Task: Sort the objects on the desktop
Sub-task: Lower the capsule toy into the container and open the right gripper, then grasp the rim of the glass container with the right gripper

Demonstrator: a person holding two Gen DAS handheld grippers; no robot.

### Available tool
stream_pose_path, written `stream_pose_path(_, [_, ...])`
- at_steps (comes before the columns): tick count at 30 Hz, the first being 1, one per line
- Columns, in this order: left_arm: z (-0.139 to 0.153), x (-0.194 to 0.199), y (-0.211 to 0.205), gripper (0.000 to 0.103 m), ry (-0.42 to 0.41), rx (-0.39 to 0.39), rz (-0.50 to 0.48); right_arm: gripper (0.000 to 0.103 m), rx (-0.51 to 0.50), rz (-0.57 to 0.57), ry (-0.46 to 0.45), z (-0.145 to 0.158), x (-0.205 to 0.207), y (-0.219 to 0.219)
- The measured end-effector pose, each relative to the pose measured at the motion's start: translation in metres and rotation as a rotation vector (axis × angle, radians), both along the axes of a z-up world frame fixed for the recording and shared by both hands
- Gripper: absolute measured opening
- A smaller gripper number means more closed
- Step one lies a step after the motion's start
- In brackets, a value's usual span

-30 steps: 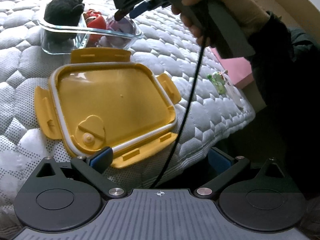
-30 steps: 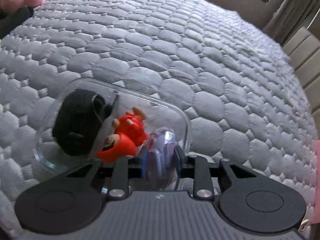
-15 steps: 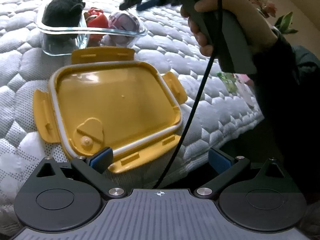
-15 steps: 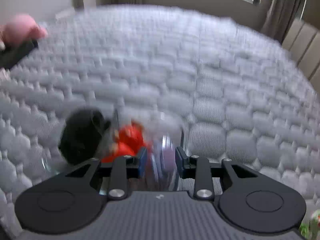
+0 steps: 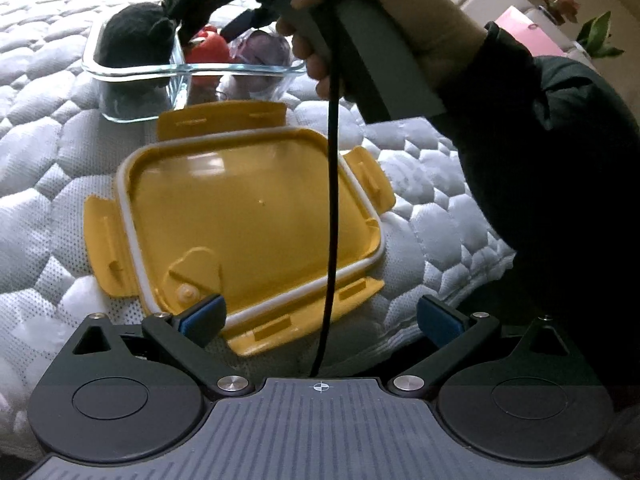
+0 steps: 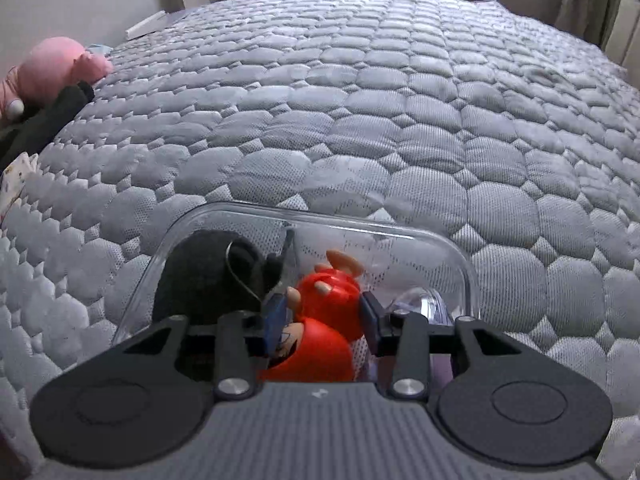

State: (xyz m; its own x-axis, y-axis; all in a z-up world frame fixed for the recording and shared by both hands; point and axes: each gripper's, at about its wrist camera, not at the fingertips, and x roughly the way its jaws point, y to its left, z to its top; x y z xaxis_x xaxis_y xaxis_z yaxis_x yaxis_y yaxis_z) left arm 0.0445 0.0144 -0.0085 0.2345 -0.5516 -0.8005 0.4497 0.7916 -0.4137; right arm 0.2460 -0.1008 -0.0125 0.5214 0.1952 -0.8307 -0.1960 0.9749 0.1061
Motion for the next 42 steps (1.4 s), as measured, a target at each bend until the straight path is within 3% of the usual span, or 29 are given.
stream_pose_path(4, [0.005, 0.003, -0.005, 0.103, -0.02, 0.028, 0.01, 0.034, 0.055, 0.021, -0.005, -0.001, -0.006, -0.012])
stream_pose_path(8, [0.008, 0.007, -0.009, 0.103, -0.029, 0.04, 0.013, 0.023, 0.186, 0.018, 0.064, 0.004, -0.011, -0.036])
stream_pose_path(11, [0.007, 0.009, -0.013, 0.103, -0.03, 0.043, 0.004, 0.022, 0.168, 0.045, 0.035, 0.008, -0.015, -0.037])
stream_pose_path(17, [0.004, 0.007, -0.011, 0.103, -0.045, 0.055, -0.006, 0.042, 0.101, -0.006, -0.058, 0.02, -0.013, -0.026])
stream_pose_path(20, [0.001, 0.009, -0.005, 0.103, -0.029, 0.04, 0.01, 0.047, 0.06, 0.019, -0.034, 0.015, -0.005, -0.014])
stream_pose_path(27, [-0.005, 0.012, 0.003, 0.103, -0.009, 0.028, 0.028, 0.037, 0.032, 0.036, -0.036, -0.002, 0.003, -0.004])
stream_pose_path(29, [-0.006, 0.013, 0.004, 0.103, -0.005, 0.022, 0.032, 0.033, 0.081, 0.017, -0.014, -0.003, 0.007, -0.009])
stream_pose_path(32, [-0.008, 0.014, 0.003, 0.103, 0.001, 0.018, 0.033, 0.019, 0.204, -0.026, 0.024, -0.002, 0.012, -0.028])
stream_pose_path(37, [-0.011, 0.015, 0.001, 0.103, 0.005, 0.017, 0.025, 0.019, 0.323, -0.061, 0.068, -0.002, 0.013, -0.051])
stream_pose_path(39, [-0.011, 0.015, 0.0, 0.103, 0.004, 0.017, 0.02, 0.027, 0.292, -0.082, -0.012, 0.007, 0.004, -0.051])
stream_pose_path(42, [-0.012, 0.015, -0.001, 0.103, 0.004, 0.014, 0.014, 0.03, 0.207, -0.038, -0.209, 0.028, -0.016, -0.038])
